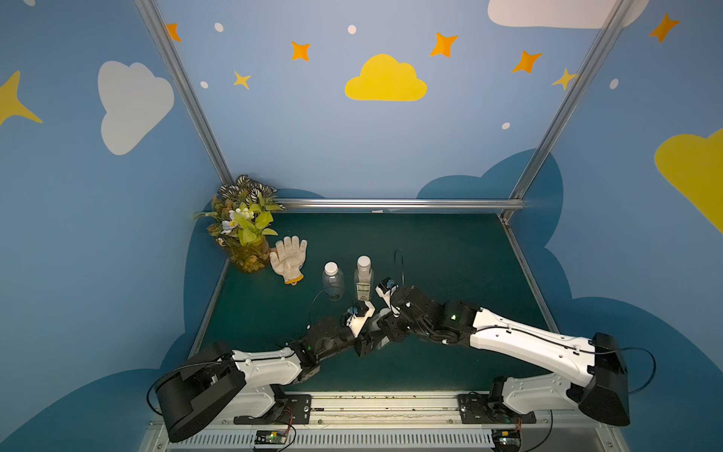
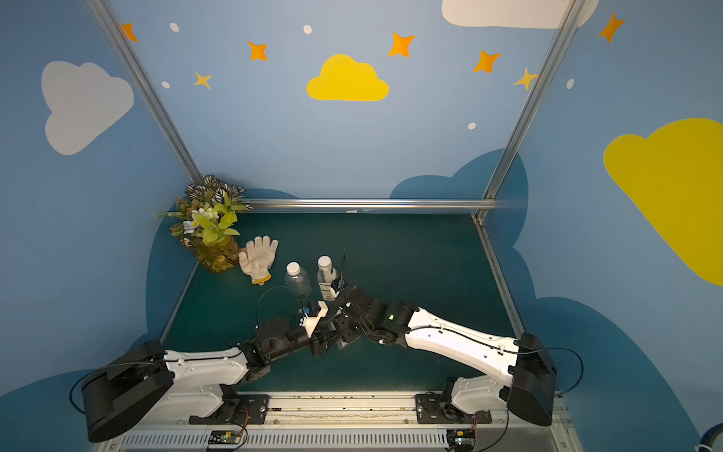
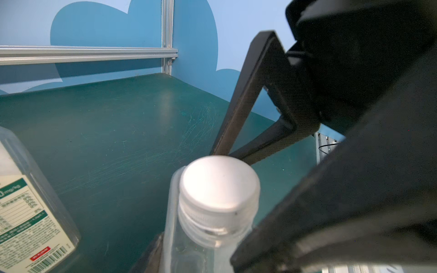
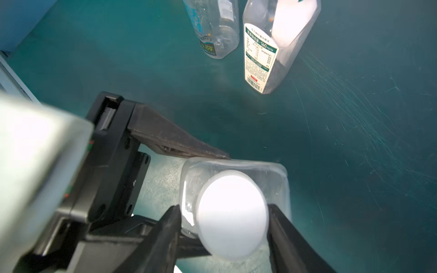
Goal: Screw on the bottle caps
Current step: Screw the bottle cap onto the plastic bottle.
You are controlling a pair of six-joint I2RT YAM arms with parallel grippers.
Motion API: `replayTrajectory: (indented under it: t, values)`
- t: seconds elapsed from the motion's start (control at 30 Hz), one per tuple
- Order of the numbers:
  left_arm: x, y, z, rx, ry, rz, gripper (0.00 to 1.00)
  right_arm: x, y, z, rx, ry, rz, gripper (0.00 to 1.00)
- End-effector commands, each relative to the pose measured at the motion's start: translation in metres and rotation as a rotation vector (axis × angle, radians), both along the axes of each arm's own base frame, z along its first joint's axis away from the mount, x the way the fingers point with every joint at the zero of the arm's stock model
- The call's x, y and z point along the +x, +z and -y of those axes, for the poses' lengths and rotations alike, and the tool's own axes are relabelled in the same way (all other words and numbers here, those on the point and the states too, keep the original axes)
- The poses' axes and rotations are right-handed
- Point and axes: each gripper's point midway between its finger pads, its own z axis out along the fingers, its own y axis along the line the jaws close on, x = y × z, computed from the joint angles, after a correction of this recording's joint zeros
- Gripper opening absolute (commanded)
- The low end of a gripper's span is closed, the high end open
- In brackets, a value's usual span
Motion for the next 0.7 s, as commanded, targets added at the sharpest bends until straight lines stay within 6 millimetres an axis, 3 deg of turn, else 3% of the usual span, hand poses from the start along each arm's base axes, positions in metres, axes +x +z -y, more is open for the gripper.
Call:
replayTrajectory:
  t: [0.0, 0.4, 0.67]
  values:
    - [-0.003, -0.013, 0.001, 0.041, -0.015, -0.043, 0.10, -0.002, 0.013, -0.003, 0.022, 0.013, 0.013, 0.63]
    - [-0.003, -0.013, 0.002, 0.041, -0.018, -0.044, 0.10, 0.001, 0.028, 0.004, 0.065, -0.027, 0.031, 0.79]
    - [-0.003, -0.014, 0.002, 0.043, -0.019, -0.045, 0.10, 0.007, 0.047, 0.015, 0.112, -0.074, 0.077, 0.83]
